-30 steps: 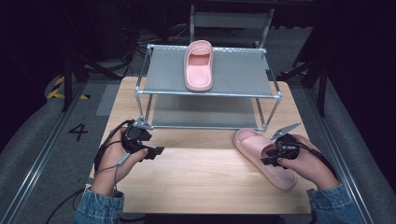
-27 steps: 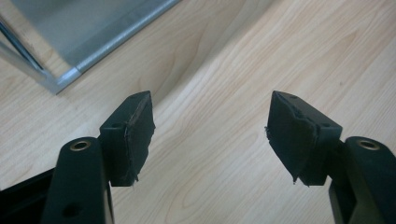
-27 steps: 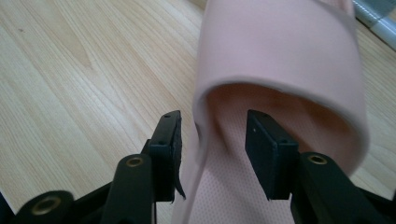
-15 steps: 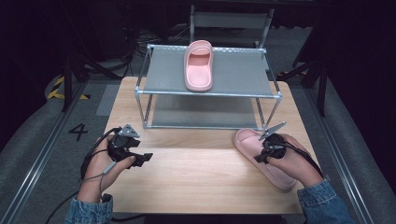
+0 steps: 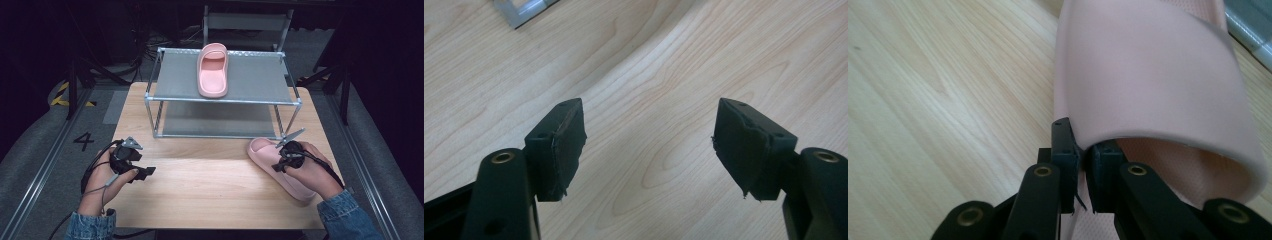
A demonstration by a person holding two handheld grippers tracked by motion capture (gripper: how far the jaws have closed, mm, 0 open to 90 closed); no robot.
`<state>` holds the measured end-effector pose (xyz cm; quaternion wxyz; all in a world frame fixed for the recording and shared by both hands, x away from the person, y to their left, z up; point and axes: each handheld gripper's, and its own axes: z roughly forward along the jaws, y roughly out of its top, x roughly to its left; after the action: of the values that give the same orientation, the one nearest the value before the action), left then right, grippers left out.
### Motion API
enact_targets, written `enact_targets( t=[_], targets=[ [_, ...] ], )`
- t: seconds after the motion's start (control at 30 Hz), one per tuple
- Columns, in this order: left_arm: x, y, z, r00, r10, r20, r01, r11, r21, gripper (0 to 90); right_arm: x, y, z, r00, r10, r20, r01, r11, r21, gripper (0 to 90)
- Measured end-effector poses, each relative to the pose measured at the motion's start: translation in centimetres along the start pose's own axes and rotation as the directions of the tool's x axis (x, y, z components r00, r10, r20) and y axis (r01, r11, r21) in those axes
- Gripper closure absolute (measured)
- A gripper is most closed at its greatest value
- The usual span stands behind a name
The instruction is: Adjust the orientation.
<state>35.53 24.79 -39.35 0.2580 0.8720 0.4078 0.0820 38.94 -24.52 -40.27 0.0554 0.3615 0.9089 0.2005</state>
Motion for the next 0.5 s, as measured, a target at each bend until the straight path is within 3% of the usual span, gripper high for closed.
enact_targets(
  t=[0.13, 0.27, 0.5],
  targets=[
    [0.2, -0.2, 0.3, 0.9999, -0.005, -0.014, 0.006, 0.9997, 0.022, 28.7, 0.6, 0.9, -0.9, 0.9998, -0.019, -0.009, 0.019, 0.9998, -0.003, 84.2],
    [0.5, -0.4, 0.6, 0.9999, -0.011, 0.004, 0.011, 0.9995, 0.028, 26.9, 1.2, 1.8, -2.0, 0.9991, -0.032, -0.03, 0.031, 0.9995, -0.006, 83.9],
    [1.0, -0.5, 1.0, 0.9989, -0.047, -0.005, 0.047, 0.9979, 0.045, 24.5, 2.3, 3.6, -4.1, 0.9965, -0.063, -0.055, 0.063, 0.998, -0.013, 83.6]
  ],
)
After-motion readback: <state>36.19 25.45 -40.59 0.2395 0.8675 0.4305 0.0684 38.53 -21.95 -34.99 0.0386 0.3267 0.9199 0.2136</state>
